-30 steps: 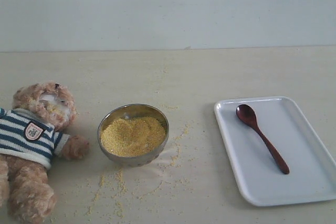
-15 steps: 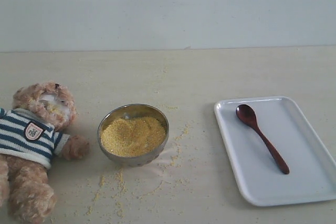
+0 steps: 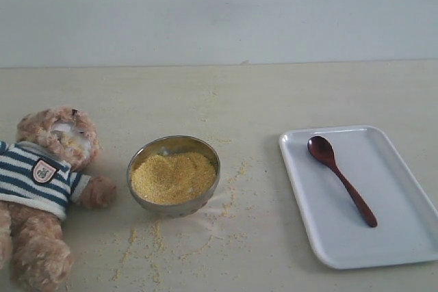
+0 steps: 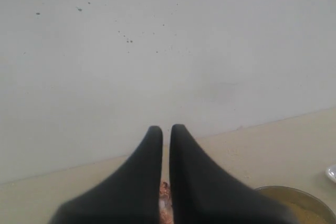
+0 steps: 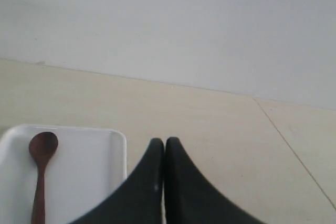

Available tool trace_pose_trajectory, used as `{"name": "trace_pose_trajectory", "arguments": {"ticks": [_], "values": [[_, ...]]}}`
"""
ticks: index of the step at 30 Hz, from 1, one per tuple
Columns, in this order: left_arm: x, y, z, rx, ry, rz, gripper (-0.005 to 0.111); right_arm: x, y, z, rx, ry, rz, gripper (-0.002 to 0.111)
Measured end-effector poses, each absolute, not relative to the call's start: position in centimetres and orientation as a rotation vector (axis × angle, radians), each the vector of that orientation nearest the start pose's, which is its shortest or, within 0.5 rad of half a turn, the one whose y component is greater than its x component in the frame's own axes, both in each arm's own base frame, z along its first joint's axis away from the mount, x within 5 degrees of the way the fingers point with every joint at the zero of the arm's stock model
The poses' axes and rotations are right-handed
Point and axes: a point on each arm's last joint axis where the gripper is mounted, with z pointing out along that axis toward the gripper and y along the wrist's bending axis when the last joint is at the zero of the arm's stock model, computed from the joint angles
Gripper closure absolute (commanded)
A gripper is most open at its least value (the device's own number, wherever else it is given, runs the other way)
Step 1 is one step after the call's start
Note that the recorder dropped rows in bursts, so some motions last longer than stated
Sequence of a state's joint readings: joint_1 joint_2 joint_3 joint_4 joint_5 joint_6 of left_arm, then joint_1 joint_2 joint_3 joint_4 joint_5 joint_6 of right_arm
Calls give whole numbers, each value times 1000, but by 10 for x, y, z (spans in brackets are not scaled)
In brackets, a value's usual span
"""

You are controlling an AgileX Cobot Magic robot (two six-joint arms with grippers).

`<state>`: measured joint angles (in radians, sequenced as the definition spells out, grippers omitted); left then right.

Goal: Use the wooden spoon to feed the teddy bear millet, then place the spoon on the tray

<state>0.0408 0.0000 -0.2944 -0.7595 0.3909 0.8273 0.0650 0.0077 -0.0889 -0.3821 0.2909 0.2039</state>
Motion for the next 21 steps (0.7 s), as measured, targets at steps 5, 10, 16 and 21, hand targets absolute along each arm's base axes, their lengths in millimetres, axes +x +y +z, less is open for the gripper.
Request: {"name": "trace_pose_trajectory", "arguments": {"ticks": [5, 10, 16, 21], "values": [[31, -23, 283, 263, 1461, -77, 102, 56, -4, 202, -51, 1630, -110, 108], [31, -23, 283, 262, 1459, -79, 102, 56, -4, 199, 9, 1661, -50, 108], [31, -23, 283, 261, 1458, -78, 102, 54, -2, 184, -17, 1809, -32, 108], [31, -23, 283, 261, 1458, -78, 102, 54, -4, 184, -95, 1810, -126, 108]]}}
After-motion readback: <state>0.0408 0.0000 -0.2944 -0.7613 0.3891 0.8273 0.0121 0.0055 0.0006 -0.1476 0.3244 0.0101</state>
